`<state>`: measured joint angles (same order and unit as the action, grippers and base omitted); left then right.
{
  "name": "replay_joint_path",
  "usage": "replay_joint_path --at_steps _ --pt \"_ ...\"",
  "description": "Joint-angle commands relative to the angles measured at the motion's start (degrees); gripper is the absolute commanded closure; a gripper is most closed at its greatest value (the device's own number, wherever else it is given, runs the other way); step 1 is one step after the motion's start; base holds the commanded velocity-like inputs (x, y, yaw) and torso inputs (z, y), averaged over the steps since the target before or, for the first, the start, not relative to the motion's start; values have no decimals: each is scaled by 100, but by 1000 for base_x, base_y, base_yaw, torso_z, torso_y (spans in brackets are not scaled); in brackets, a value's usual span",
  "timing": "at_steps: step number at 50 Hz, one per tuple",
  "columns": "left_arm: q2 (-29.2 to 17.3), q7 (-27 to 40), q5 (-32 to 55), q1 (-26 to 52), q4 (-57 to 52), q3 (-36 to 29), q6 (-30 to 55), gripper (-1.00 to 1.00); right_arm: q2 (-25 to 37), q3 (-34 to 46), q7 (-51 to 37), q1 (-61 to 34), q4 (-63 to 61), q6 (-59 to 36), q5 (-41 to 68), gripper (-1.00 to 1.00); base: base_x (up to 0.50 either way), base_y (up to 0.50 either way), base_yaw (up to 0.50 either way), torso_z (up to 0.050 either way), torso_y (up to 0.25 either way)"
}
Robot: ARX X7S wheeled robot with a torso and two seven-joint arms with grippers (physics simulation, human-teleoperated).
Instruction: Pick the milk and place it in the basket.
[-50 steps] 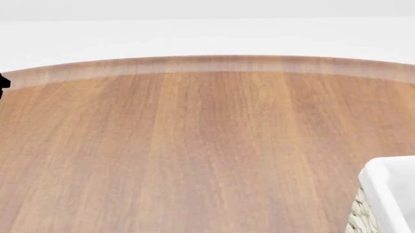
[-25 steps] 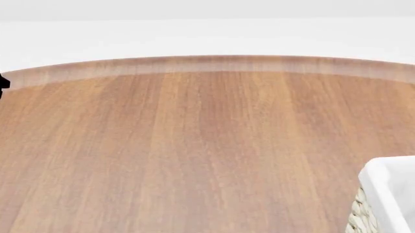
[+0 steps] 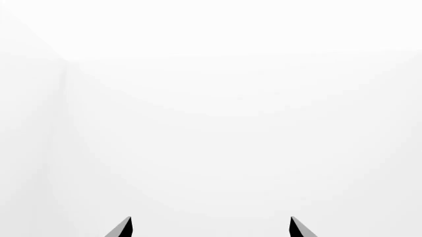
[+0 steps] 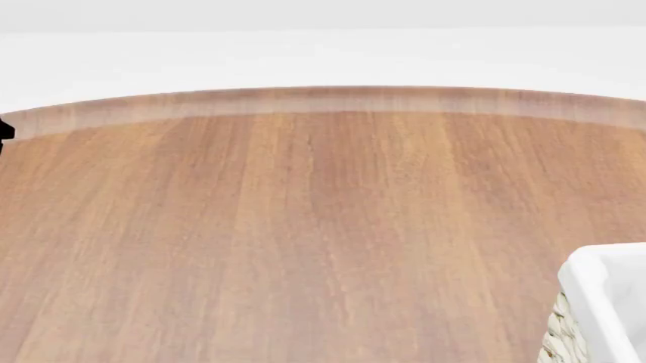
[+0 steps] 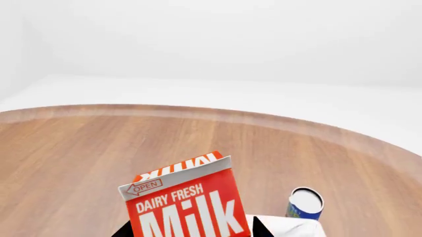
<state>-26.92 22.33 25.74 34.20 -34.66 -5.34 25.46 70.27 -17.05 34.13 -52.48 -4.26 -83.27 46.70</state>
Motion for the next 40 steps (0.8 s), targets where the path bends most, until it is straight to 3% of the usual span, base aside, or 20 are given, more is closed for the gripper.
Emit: replay_joint_path --at_steps 1,16,40 --pt "-14 18 19 23 -4 -1 19 -100 142 -283 120 183 -120 -12 108 100 0 0 0 0 0" --pt "-25 32 30 23 -2 -8 6 -100 171 -109 -45 36 13 -70 178 100 0 0 0 0 1" --pt "-25 23 -13 -53 62 -56 -111 -100 56 -638 -64 1063 327 264 -184 100 0 0 0 0 1"
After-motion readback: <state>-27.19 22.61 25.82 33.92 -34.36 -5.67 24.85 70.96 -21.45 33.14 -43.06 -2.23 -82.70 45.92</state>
